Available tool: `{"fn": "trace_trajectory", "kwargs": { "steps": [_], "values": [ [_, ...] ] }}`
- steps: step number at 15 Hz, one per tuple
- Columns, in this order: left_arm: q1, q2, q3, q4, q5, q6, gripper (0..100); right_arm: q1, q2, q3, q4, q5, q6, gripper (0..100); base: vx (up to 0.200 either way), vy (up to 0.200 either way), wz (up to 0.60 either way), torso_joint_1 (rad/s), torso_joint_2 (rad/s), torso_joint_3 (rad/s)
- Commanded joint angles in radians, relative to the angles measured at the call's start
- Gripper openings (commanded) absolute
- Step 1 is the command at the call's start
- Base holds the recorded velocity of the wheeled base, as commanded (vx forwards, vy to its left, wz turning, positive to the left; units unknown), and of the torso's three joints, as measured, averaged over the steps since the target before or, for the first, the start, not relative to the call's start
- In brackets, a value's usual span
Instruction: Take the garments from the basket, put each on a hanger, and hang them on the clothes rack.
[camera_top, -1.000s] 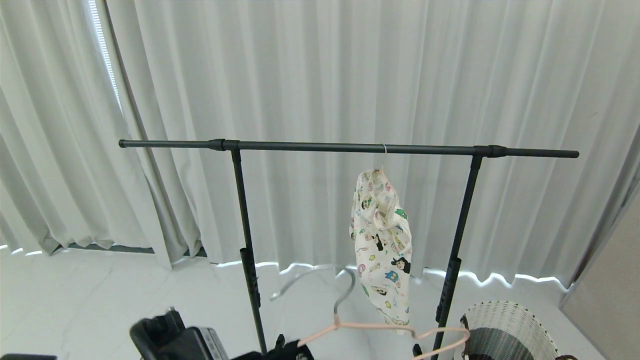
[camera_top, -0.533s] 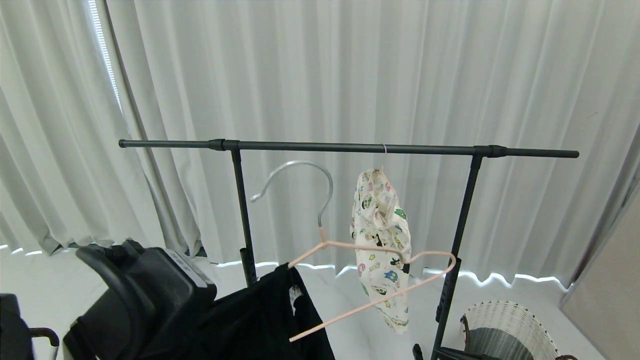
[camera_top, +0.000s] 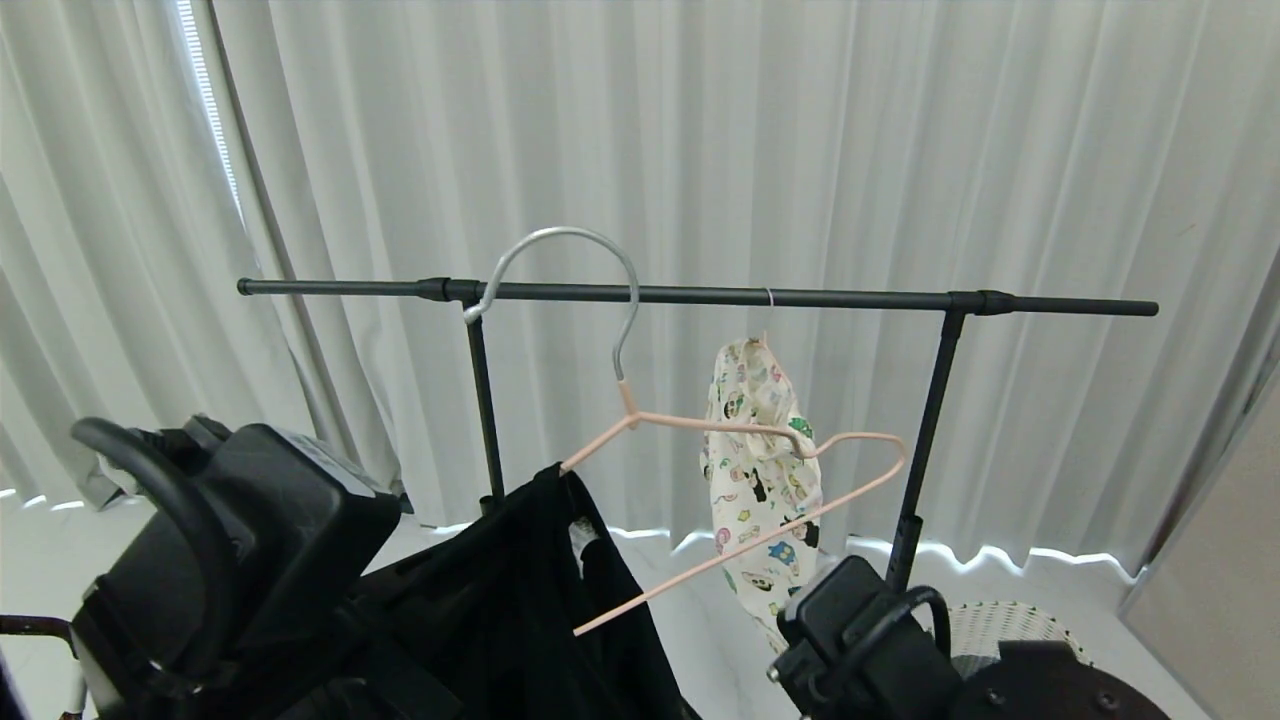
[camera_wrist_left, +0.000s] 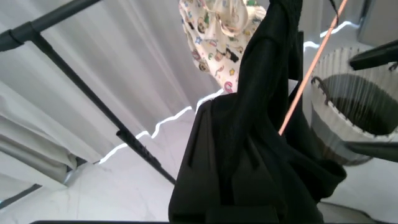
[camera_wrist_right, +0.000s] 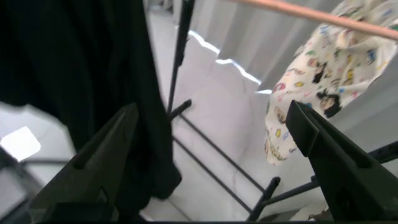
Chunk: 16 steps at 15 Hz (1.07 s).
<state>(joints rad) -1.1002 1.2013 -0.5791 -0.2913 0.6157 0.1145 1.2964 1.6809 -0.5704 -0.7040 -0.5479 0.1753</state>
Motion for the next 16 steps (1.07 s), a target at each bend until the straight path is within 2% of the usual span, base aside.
{"fn": "trace_trajectory", "kwargs": {
  "steps": [1,3,6,11,16],
  "values": [
    [0.000,0.003,-0.024,0.000,-0.001,-0.001,0,-0.017,0.053,-0.062,0.000,-0.007,0.004,100,0.000,0.000,0.00,0.000,0.00,0.000],
    [0.000,0.001,-0.042,0.000,-0.001,-0.001,0,-0.017,0.088,-0.108,0.000,-0.007,0.004,100,0.000,0.000,0.00,0.000,0.00,0.000],
    [0.000,-0.003,-0.044,0.000,-0.001,-0.002,0,-0.011,0.097,-0.120,0.000,-0.007,0.004,100,0.000,0.000,0.00,0.000,0.00,0.000],
    [0.000,0.000,-0.044,0.000,-0.001,-0.004,0,0.103,0.097,-0.120,-0.029,-0.007,0.024,100,0.000,0.000,0.00,0.000,0.00,0.000],
    [0.000,0.000,-0.045,0.000,-0.002,-0.004,0,0.124,0.128,-0.120,-0.031,-0.017,0.018,100,0.000,0.000,0.00,0.000,0.00,0.000]
  ]
}}
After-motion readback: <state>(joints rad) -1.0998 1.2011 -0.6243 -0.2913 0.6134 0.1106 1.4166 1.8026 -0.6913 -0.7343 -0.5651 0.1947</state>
